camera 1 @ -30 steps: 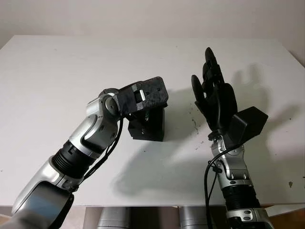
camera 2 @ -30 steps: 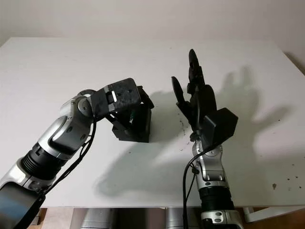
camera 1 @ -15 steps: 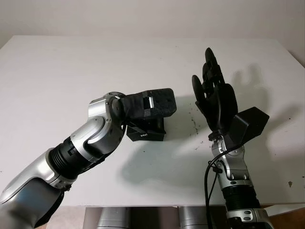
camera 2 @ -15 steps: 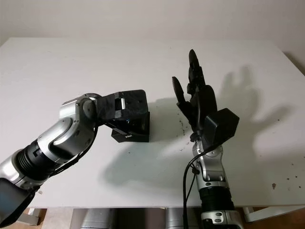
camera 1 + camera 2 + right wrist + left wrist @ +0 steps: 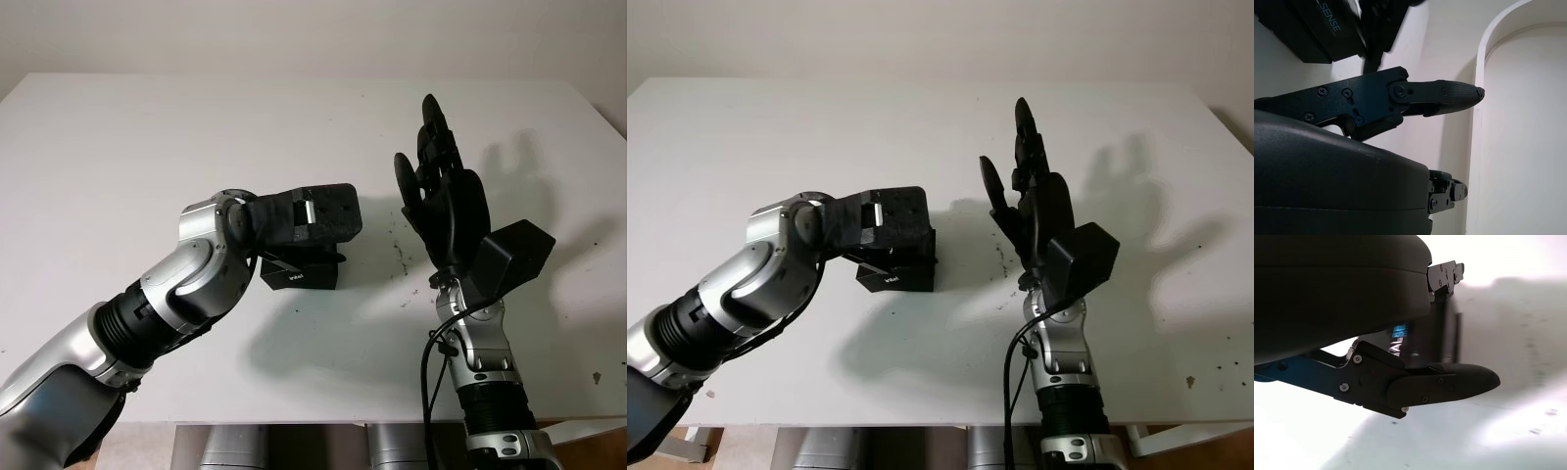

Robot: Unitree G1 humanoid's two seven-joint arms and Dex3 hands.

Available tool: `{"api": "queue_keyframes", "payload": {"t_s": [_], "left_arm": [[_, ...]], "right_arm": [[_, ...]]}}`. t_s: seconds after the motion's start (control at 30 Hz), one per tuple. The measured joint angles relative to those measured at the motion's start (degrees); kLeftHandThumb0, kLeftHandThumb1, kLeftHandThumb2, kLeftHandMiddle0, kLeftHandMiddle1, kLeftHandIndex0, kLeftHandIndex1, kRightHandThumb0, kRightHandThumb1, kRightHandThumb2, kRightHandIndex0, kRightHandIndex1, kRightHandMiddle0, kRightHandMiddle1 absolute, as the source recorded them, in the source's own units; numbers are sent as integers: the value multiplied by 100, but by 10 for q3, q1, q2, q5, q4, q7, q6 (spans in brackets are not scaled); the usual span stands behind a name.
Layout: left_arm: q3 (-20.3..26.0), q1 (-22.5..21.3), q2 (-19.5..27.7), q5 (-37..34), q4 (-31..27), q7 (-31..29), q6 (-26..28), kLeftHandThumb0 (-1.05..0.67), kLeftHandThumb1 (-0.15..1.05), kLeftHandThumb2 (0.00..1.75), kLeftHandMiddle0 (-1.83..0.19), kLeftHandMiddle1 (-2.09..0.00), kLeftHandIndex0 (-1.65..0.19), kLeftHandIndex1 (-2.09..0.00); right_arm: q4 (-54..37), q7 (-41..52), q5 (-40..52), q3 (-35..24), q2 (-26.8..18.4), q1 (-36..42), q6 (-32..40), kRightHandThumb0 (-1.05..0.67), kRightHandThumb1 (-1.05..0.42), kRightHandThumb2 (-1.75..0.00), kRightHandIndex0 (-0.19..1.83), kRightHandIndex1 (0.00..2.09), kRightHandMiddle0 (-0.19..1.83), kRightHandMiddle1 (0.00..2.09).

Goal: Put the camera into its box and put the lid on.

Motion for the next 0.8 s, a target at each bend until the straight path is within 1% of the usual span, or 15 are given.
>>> {"api": "queue_keyframes", "payload": {"t_s": [0.1,0.17,0.27,0.37,0.43,0.47,0.57,0.63,0.7,0.8], "left_arm": [[41,14,-4,2,-31,42,-23,-77,105,43,11,-5,18,-1],[62,18,6,3,-55,52,-31,-77,105,41,3,-9,10,-6],[91,33,20,1,-87,55,-38,-80,105,35,-2,-13,4,-8],[107,51,41,-2,-106,52,-44,-84,105,33,-4,-15,7,-6],[118,63,52,-8,-116,48,-51,-86,105,32,-1,-15,12,-4],[130,72,56,-15,-122,48,-61,-86,105,30,4,-13,15,-3],[177,100,65,-38,-131,62,-121,-89,105,26,12,-8,18,-2],[212,118,69,-49,-125,87,-169,-88,105,17,15,-6,17,-3],[254,140,64,-73,-105,119,-231,-88,103,11,12,-7,16,-4],[302,167,63,-122,-36,132,-347,-84,98,5,8,-8,16,-5]], "right_arm": [[0,0,0,0,2,2,0,-66,-105,-35,-7,6,5,5],[0,1,1,-1,2,2,0,-66,-105,-35,-7,6,5,5],[0,8,11,-3,2,3,0,-66,-105,-34,-8,5,5,5],[0,10,14,-2,2,3,0,-66,-105,-34,-7,6,5,5],[-1,10,14,-2,2,3,1,-66,-105,-34,-7,6,5,5],[-1,10,13,-2,2,3,3,-66,-105,-34,-6,6,6,5],[-3,8,12,-2,2,3,10,-67,-105,-33,-6,6,5,5],[-4,9,12,-3,2,3,14,-67,-105,-33,-7,5,5,5],[-5,11,11,-3,0,4,14,-67,-105,-34,-7,5,5,5],[-6,12,9,-3,-4,4,14,-67,-105,-34,-7,5,4,5]]}}
